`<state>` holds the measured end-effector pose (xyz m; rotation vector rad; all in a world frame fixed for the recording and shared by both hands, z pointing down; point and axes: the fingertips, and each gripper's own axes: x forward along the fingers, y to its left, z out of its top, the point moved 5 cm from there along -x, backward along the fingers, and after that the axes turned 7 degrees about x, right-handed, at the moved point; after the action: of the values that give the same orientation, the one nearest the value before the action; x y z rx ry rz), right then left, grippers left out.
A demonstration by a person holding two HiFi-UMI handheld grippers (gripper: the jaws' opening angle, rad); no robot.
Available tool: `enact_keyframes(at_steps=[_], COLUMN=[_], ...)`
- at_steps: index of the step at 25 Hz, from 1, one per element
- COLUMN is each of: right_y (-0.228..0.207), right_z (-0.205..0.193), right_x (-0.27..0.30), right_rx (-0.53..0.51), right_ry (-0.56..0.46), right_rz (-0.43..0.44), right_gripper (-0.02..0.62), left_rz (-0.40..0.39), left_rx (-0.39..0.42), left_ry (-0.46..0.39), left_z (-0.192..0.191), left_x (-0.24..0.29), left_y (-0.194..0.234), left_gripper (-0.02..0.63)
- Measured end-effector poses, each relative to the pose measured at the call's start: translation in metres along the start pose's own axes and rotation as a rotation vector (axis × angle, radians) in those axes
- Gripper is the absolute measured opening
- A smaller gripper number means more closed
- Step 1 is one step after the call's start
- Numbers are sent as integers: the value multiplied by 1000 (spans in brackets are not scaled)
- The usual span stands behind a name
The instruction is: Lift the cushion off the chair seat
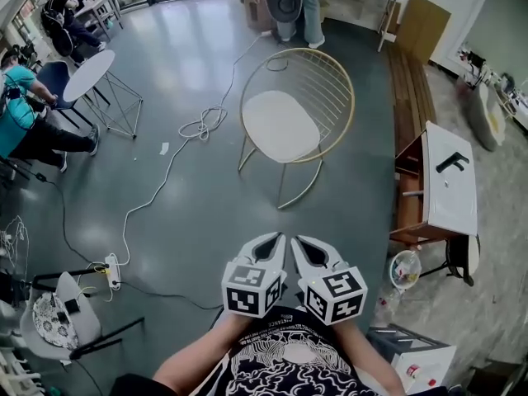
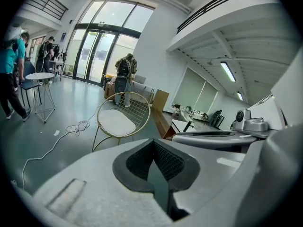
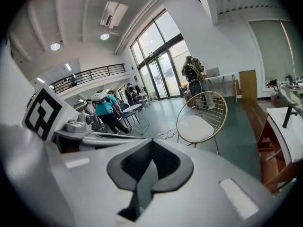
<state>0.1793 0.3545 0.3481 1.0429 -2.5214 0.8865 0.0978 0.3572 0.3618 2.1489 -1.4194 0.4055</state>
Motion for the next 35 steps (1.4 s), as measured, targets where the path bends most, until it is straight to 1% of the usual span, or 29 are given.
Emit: enact_keyframes(at_steps=[7, 15, 19, 27, 35], right_y=[14, 39, 43, 43, 9], right_z=[16, 27, 33, 51, 69], right_x=[43, 87, 105, 133, 149], right_rx=[3, -24, -30, -32, -18], right_ry=[8, 43, 48, 26, 29], right_rz=[-56, -73, -76, -53, -11], right_gripper=[-3, -3, -3, -3, -3], left_rz=[-65, -87, -98, -78, -31], left_rx=[2, -42, -55, -37, -34], left_ry=[1, -10, -10, -17, -5], left_z=[18, 28, 33, 49, 65], left_x=[10, 10, 15, 25, 57], left_y=[45, 95, 113, 137, 141], left_gripper=[-9, -9, -9, -9, -9])
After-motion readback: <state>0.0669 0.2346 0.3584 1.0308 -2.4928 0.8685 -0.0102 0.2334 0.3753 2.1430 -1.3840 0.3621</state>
